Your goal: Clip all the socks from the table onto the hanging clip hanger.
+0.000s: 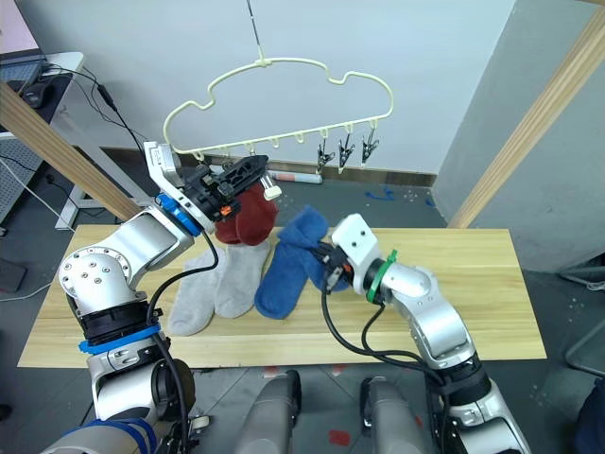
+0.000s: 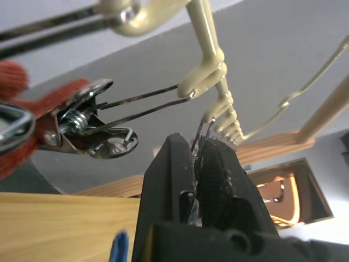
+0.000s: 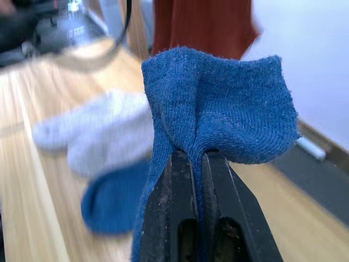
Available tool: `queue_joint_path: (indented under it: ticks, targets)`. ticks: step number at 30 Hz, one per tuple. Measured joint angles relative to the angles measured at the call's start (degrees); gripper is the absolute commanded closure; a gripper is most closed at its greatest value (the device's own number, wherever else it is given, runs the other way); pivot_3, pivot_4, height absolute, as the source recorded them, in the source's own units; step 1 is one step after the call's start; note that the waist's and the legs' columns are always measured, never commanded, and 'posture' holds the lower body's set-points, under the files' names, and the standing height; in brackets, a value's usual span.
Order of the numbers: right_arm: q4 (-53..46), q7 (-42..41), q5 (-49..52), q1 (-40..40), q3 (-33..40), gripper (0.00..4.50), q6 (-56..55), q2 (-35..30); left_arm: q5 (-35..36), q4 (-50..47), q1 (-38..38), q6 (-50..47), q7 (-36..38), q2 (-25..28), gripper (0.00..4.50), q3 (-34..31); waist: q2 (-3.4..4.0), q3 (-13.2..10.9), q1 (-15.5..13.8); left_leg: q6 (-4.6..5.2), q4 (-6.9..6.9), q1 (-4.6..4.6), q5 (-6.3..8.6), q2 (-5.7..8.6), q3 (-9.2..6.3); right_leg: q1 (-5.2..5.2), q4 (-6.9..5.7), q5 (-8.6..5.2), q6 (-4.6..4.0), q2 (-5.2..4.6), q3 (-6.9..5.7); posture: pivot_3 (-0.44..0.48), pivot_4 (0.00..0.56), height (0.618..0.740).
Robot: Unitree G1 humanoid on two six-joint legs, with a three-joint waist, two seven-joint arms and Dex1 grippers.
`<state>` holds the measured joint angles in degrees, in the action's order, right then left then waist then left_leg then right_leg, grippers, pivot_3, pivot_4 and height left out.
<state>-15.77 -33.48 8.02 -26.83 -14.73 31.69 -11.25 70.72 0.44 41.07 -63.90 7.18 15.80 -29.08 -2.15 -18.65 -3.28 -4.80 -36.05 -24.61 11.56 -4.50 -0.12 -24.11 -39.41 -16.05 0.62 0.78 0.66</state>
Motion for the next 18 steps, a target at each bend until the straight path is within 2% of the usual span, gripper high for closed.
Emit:
queue_joint_path:
  ticks: [7,18]
  targets:
    - [-1.0,2.6,1.1,-1.6,0.5,4.49,3.8,1.4,3.1,-0.3,-0.2,0.3,-2.6,0.2,4.38,0.8,0.00,0.0,-0.1,-0.01,0.02,-0.06,0.00,0.01,0.00,-0.01,0.11,0.06,-0.11,-0.02,-0.02,0.198,0.312,0.740]
    - [-2.0,3.7,2.3,-2.8,0.7,4.49,4.4,1.1,4.0,-1.0,-1.1,1.3,-2.7,1.5,4.38,2.4,0.00,0.0,-0.1,0.00,0.06,-0.07,0.00,-0.01,0.00,-0.01,0.19,0.06,-0.11,-0.01,-0.02,0.203,0.320,0.740]
